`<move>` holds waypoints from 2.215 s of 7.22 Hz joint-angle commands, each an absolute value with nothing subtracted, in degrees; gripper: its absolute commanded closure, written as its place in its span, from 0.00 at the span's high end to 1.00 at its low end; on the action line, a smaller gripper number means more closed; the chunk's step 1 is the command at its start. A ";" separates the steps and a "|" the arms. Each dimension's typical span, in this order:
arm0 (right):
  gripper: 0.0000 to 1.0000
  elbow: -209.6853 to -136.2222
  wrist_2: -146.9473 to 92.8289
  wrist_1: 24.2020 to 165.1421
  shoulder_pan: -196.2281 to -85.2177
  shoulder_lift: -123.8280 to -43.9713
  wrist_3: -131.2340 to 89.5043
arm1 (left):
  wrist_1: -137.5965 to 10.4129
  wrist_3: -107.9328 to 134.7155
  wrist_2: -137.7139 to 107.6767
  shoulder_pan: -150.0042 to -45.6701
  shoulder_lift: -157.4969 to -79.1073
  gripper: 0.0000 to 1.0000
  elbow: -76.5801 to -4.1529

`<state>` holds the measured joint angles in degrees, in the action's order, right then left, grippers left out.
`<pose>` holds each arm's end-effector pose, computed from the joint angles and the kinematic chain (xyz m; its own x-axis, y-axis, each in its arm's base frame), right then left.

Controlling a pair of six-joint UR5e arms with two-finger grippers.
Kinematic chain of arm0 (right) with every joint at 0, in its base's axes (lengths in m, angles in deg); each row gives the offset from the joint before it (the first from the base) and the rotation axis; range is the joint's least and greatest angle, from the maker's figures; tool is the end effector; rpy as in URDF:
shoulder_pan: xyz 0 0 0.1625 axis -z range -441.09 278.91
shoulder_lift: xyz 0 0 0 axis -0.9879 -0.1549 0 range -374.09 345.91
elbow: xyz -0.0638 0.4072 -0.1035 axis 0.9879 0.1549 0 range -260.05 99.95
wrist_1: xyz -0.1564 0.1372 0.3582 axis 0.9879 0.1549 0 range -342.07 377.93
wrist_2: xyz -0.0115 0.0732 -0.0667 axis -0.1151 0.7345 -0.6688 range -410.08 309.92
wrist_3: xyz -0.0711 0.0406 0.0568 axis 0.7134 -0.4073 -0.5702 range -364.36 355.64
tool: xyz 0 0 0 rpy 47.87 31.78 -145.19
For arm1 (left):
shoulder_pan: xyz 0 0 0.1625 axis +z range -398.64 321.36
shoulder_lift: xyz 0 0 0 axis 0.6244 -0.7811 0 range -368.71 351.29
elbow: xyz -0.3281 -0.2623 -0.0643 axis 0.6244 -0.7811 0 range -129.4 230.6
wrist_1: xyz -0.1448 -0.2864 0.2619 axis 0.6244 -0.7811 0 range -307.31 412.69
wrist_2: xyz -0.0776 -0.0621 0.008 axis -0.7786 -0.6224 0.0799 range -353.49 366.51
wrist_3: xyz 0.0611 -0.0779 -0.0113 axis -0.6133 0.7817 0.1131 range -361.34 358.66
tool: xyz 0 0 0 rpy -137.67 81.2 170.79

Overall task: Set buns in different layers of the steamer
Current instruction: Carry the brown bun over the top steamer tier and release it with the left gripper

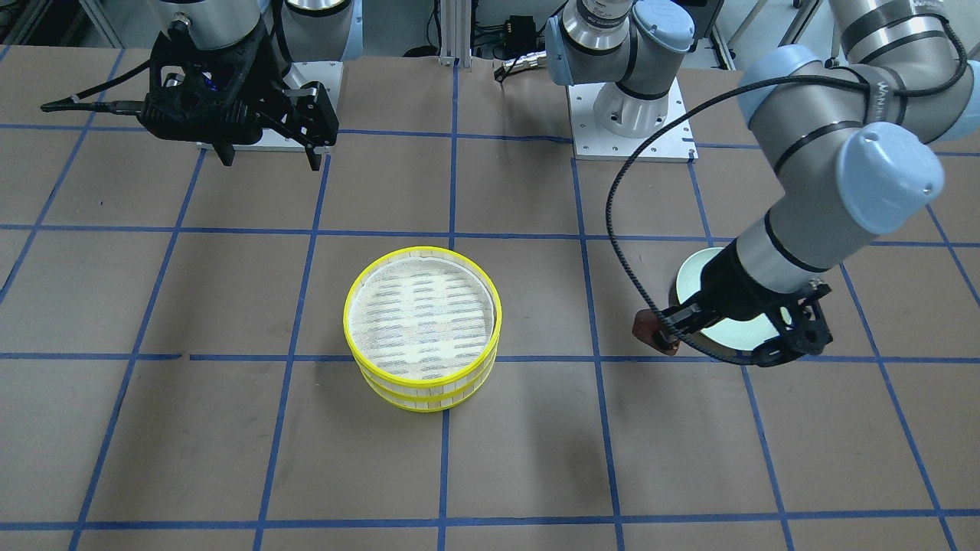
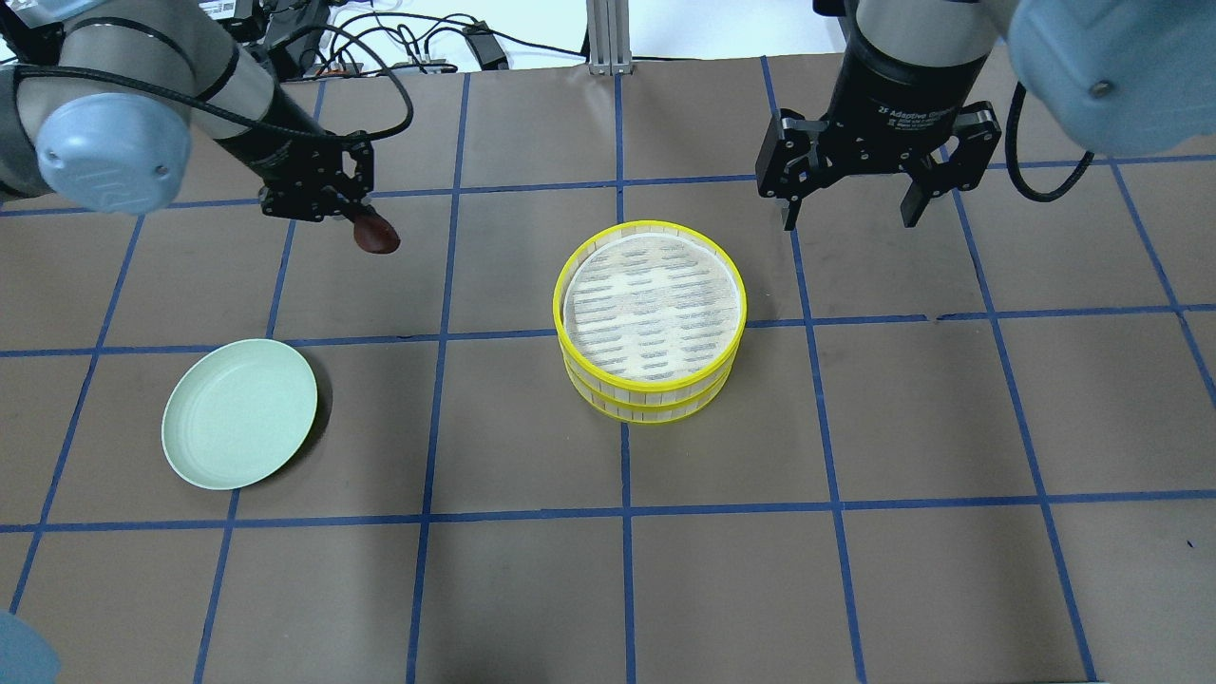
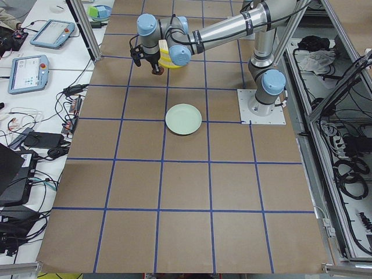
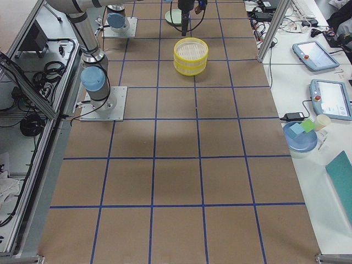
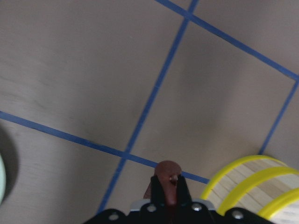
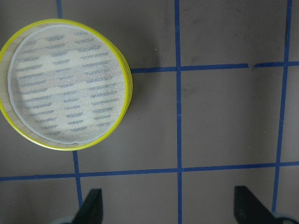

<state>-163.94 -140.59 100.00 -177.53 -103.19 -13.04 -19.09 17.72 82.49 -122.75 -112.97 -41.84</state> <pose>0.1867 -0.4742 0.5187 -0.9991 0.0384 0.0160 0.0391 0.9982 0.0458 -0.0969 -0.5957 0.3676 -0.8793 -0.4128 0.2376 -0.4123 0.9094 0.0542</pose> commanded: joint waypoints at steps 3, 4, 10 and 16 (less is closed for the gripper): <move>1.00 -164.77 -140.26 99.93 -177.33 -103.83 -12.98 | -11.13 33.20 72.89 -133.99 -114.70 0.00 -44.14; 1.00 -164.86 -140.08 100.01 -177.51 -103.83 -12.98 | -10.77 33.38 71.39 -134.87 -115.31 0.00 -44.23; 1.00 -164.86 -140.34 100.01 -177.42 -103.83 -12.80 | -7.96 39.17 65.31 -139.19 -118.57 1.00 -45.46; 0.97 -166.35 -139.82 108.71 -177.33 -103.74 -12.89 | -8.48 10.23 64.87 -126.56 -111.91 1.00 -43.88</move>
<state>-165.88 -139.97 107.03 -177.34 -103.65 -12.89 -7.99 17.21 64.66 -130.21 -113.58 -44.02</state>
